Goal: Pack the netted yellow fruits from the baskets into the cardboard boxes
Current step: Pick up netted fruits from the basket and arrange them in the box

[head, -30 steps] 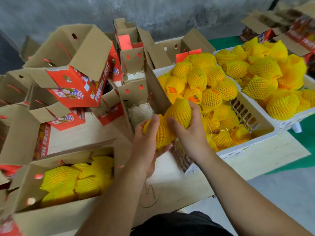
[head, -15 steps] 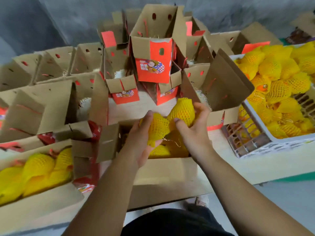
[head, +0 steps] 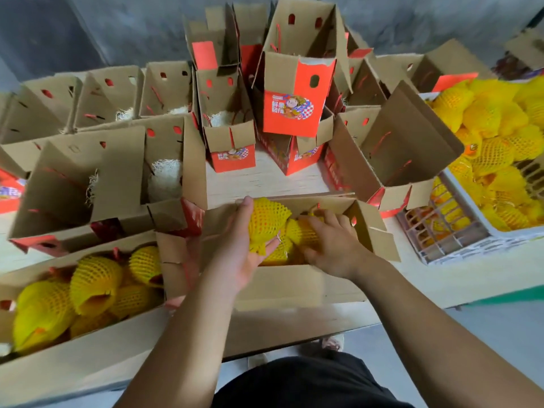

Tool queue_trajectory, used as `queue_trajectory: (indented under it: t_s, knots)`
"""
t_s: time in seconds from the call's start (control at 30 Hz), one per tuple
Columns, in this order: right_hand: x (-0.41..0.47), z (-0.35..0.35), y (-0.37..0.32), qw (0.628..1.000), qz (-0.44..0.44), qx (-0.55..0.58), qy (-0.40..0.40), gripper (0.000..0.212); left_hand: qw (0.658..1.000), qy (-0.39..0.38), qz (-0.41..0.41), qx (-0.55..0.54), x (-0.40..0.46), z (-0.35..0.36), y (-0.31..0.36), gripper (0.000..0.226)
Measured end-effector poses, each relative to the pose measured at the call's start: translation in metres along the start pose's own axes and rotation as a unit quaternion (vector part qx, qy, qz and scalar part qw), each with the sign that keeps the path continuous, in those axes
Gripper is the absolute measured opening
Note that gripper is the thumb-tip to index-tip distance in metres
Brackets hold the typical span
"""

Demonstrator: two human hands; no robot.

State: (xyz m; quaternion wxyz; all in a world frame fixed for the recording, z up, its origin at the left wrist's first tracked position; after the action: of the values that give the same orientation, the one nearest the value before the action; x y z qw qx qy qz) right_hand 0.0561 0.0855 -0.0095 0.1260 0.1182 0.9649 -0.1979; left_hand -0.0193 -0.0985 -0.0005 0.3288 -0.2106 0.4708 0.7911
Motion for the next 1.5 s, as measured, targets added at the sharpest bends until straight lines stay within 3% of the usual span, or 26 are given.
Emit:
queue_trajectory:
  t_s: [0.07, 0.13, 0.2, 0.27, 0.5, 0.57, 0.7, 0.77, 0.83, 0.9, 0.93, 1.03, 1.07, 1.1, 1.2, 1.33, 1.4, 1.5]
  knots:
    - [-0.007, -0.005, -0.014, 0.992, -0.036, 0.113, 0.049, 0.066, 1.0, -0.027, -0.01, 0.007, 0.0, 0.002, 0.0, 0.058]
    - [-0.009, -0.003, -0.025, 0.97, -0.061, 0.225, 0.067, 0.043, 0.997, -0.063, -0.015, 0.031, -0.001, 0.008, -0.002, 0.068]
    - [-0.009, 0.001, -0.033, 0.951, -0.069, 0.292, 0.081, 0.02, 0.996, -0.082, -0.013, 0.04, -0.002, 0.012, -0.005, 0.072]
    - [-0.009, 0.001, -0.033, 0.938, -0.062, 0.323, 0.107, 0.01, 0.996, -0.082, -0.016, 0.036, -0.001, 0.015, -0.007, 0.071]
    - [-0.005, -0.01, -0.012, 0.903, -0.042, 0.393, 0.167, 0.023, 0.994, -0.07, -0.024, 0.078, 0.008, 0.018, -0.002, 0.072]
    - [-0.004, -0.018, 0.001, 0.864, 0.007, 0.458, 0.209, 0.025, 0.996, -0.049, -0.018, 0.072, 0.011, 0.017, -0.001, 0.068]
    - [-0.008, -0.033, 0.034, 0.74, 0.145, 0.598, 0.271, 0.019, 0.999, -0.017, 0.022, 0.041, 0.013, 0.024, -0.003, 0.066]
    - [-0.01, -0.035, 0.048, 0.722, 0.176, 0.597, 0.3, 0.021, 0.996, -0.024, 0.043, 0.078, 0.015, 0.04, -0.011, 0.07]
    - [-0.013, -0.035, 0.055, 0.722, 0.183, 0.592, 0.307, 0.021, 0.98, -0.038, 0.071, 0.179, 0.02, 0.064, -0.029, 0.065]
    - [-0.014, -0.032, 0.057, 0.735, 0.192, 0.574, 0.307, 0.02, 0.927, -0.039, 0.139, 0.347, 0.026, 0.086, -0.055, 0.065]
    - [-0.015, -0.03, 0.057, 0.752, 0.195, 0.552, 0.303, 0.019, 0.873, -0.031, 0.189, 0.448, 0.026, 0.094, -0.069, 0.066]
    - [-0.017, -0.024, 0.053, 0.832, 0.156, 0.465, 0.26, 0.021, 0.616, 0.002, 0.361, 0.7, 0.02, 0.098, -0.1, 0.061]
    - [-0.02, -0.021, 0.052, 0.854, 0.138, 0.439, 0.241, 0.019, 0.562, 0.002, 0.381, 0.734, 0.022, 0.097, -0.105, 0.055]
    - [-0.022, -0.018, 0.051, 0.872, 0.125, 0.416, 0.226, 0.018, 0.543, 0.003, 0.377, 0.75, 0.026, 0.097, -0.107, 0.05]
    - [-0.028, -0.01, 0.051, 0.921, 0.1, 0.311, 0.212, 0.02, 0.549, -0.005, 0.33, 0.768, 0.038, 0.099, -0.1, 0.043]
    - [-0.028, -0.003, 0.047, 0.926, 0.065, 0.297, 0.221, 0.021, 0.534, -0.021, 0.361, 0.764, 0.043, 0.071, -0.069, 0.059]
    - [-0.027, -0.005, 0.044, 0.943, 0.054, 0.257, 0.206, 0.021, 0.507, -0.019, 0.362, 0.782, 0.05, 0.04, -0.044, 0.057]
    - [-0.022, -0.005, 0.038, 0.968, 0.026, 0.211, 0.131, 0.022, 0.429, -0.01, 0.331, 0.84, 0.057, 0.001, -0.017, 0.047]
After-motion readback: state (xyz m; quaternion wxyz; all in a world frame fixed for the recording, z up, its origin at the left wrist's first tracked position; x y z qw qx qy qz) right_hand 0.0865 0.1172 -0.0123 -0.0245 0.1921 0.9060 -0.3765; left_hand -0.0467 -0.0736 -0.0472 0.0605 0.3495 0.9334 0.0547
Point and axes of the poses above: each hand's wrist, its own x-axis towards the middle knuckle, its own z-axis out of the palm, y = z × x, the point moved 1 cm from there along x, towards the middle knuckle, and after that the axes turned 1 degree about -z, right-handed, at the moved point
